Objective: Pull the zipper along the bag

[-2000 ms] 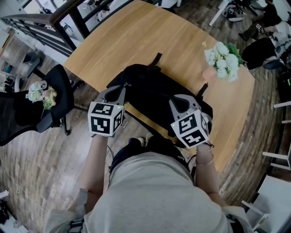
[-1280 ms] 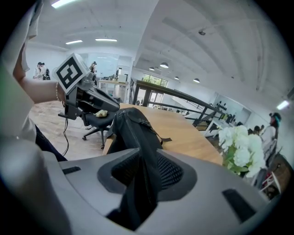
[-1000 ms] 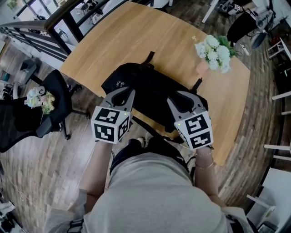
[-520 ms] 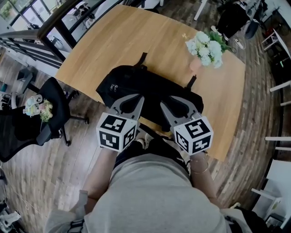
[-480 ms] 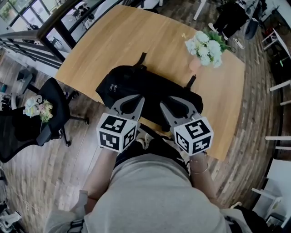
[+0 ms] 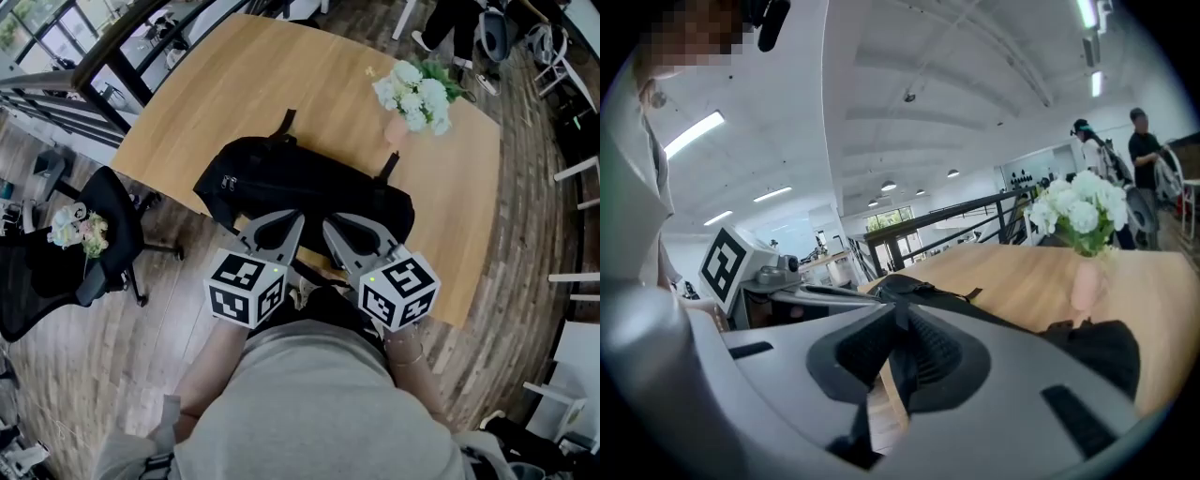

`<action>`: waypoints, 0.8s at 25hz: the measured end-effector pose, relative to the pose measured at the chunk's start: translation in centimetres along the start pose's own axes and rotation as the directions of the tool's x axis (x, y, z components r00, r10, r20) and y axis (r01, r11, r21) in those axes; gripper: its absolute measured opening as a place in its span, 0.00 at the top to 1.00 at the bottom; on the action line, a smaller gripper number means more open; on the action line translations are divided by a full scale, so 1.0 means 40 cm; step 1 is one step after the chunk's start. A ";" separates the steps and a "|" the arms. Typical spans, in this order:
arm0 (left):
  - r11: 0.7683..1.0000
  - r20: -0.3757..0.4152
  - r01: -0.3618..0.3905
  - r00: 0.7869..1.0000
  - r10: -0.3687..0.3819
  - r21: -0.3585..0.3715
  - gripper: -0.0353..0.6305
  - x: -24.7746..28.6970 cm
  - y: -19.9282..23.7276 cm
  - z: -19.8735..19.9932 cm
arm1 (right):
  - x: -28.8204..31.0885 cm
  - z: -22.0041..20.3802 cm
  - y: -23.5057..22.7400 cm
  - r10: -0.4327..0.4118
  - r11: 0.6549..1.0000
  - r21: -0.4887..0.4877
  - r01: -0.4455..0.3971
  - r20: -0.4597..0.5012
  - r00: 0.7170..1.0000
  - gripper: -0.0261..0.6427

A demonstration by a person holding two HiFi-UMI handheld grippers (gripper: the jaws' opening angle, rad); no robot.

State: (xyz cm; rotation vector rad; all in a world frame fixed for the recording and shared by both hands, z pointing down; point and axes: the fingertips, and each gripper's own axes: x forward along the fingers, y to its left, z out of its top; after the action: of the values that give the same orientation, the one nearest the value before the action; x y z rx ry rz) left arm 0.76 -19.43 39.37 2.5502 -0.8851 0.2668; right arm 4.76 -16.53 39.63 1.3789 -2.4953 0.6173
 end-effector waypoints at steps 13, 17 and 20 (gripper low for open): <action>0.999 -0.087 0.018 0.996 -0.015 0.031 0.92 -0.003 -0.044 -0.067 | -0.017 -0.061 0.037 0.020 1.000 0.022 -0.019 -0.040 0.999 0.95; 0.999 -0.100 -0.005 0.995 0.009 0.038 0.92 -0.006 -0.038 -0.075 | -0.020 -0.069 0.025 -0.016 0.999 0.033 0.018 -0.044 0.999 0.95; 0.999 -0.123 -0.002 0.992 0.007 0.044 0.92 -0.006 -0.037 -0.085 | -0.019 -0.067 0.035 0.019 0.999 0.039 -0.018 -0.040 0.999 0.95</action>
State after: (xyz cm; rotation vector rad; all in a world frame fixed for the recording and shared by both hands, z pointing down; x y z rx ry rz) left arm 1.37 -16.71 41.83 2.5409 -0.8473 0.4451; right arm 3.94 -14.07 41.36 1.3450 -2.4799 0.6936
